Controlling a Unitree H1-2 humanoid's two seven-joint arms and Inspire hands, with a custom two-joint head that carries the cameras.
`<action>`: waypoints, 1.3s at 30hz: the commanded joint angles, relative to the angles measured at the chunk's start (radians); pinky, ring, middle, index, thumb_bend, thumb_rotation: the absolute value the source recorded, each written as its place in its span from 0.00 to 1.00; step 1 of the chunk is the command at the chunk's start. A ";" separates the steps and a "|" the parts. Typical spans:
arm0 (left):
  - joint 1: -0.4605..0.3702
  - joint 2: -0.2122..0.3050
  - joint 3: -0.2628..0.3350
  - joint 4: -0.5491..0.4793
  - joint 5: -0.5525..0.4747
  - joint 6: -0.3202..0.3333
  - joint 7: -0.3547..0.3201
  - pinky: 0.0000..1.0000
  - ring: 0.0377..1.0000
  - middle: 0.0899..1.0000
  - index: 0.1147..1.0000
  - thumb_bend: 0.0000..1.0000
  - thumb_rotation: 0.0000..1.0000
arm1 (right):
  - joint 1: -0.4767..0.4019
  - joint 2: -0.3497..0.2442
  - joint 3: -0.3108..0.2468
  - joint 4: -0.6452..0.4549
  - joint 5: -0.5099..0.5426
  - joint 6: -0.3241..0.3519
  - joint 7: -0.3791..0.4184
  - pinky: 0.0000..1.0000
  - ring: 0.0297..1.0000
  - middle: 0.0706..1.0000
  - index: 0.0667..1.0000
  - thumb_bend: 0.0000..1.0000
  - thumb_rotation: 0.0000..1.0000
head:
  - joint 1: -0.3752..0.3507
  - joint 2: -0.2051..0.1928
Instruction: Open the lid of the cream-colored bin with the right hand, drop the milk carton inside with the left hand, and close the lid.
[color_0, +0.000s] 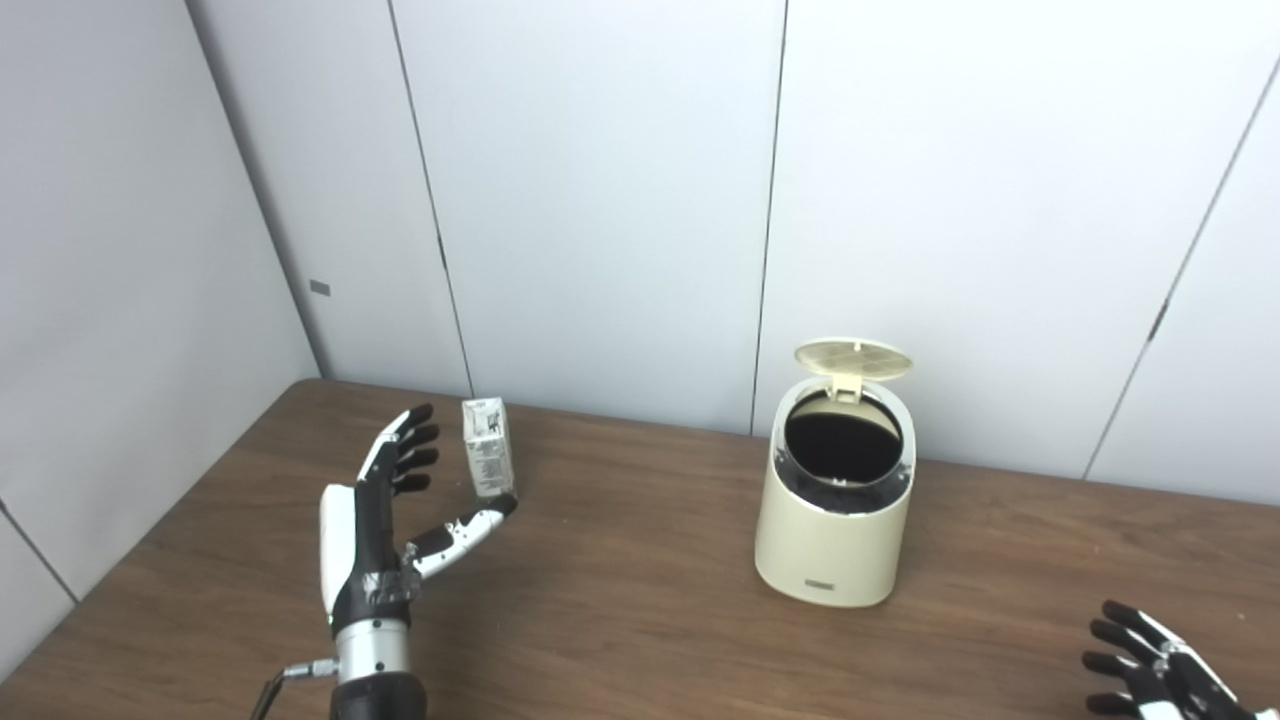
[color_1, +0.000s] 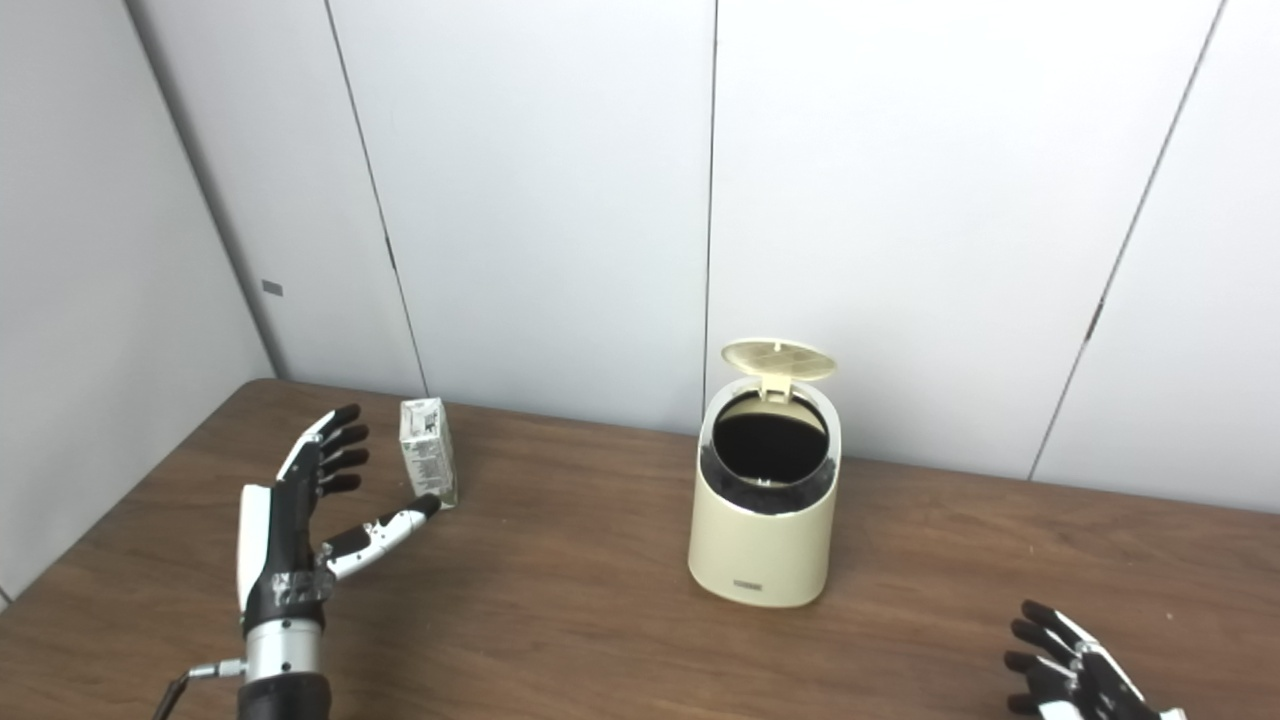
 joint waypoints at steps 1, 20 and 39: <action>-0.049 0.045 -0.004 -0.027 0.029 0.035 -0.016 0.70 0.79 0.84 0.90 0.85 0.08 | -0.024 -0.014 -0.004 -0.009 0.001 -0.035 -0.006 0.54 0.71 0.78 0.78 0.69 0.84 | -0.003 0.001; -0.208 0.228 -0.073 0.265 0.033 0.121 -0.093 0.90 0.97 1.00 1.00 0.97 0.01 | -0.010 -0.021 0.004 -0.035 -0.008 -0.026 -0.001 0.51 0.70 0.76 0.77 0.79 0.87 | -0.033 0.026; -0.333 0.307 -0.125 0.510 0.005 0.059 -0.089 0.67 0.81 0.93 0.93 0.95 0.00 | 0.006 -0.008 0.031 -0.084 -0.083 0.003 -0.016 0.53 0.73 0.78 0.80 0.78 0.92 | -0.051 0.041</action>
